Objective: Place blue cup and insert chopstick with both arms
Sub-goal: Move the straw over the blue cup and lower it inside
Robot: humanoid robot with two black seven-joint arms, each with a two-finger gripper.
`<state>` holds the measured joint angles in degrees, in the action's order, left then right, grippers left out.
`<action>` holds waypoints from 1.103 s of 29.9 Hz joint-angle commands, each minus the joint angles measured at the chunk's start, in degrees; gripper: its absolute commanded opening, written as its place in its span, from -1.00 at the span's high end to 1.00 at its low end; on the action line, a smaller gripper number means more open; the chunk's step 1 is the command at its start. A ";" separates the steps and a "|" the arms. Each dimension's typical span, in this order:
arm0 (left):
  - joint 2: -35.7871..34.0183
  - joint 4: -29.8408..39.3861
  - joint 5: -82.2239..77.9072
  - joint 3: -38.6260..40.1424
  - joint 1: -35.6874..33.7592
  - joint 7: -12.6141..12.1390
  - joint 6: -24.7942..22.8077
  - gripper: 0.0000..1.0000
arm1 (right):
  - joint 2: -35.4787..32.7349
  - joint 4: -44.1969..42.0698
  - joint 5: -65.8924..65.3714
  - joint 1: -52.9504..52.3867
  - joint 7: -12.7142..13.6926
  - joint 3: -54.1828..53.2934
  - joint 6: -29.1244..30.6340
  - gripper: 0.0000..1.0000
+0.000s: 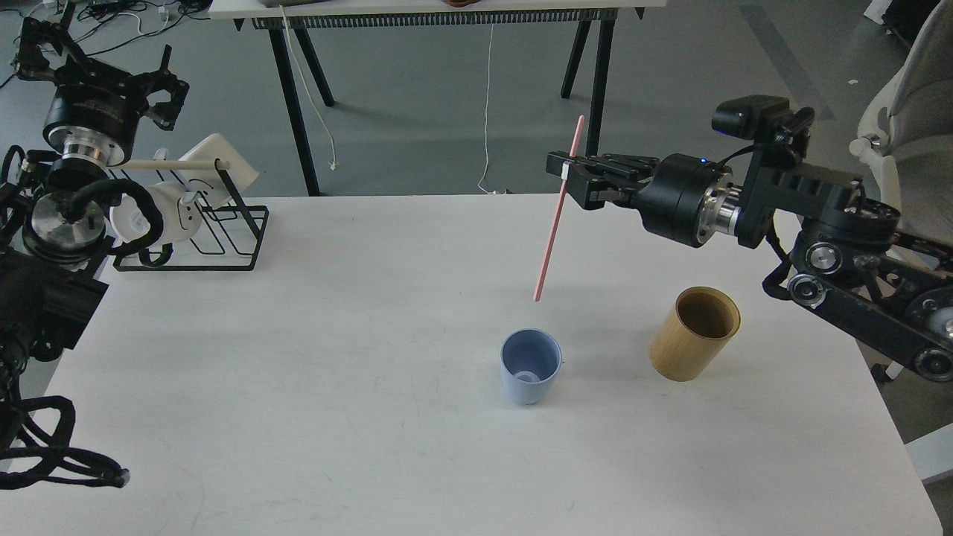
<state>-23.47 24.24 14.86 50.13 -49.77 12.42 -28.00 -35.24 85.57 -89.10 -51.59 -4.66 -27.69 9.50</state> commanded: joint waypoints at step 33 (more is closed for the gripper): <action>-0.52 -0.15 -0.01 -0.21 0.46 1.11 0.00 -1.00 | 6.23 -2.87 -2.57 6.23 0.18 5.72 0.07 0.21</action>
<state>-24.08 24.08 14.85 50.01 -49.22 13.54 -28.00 -29.00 82.19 -91.93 -45.67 -4.71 -22.12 9.49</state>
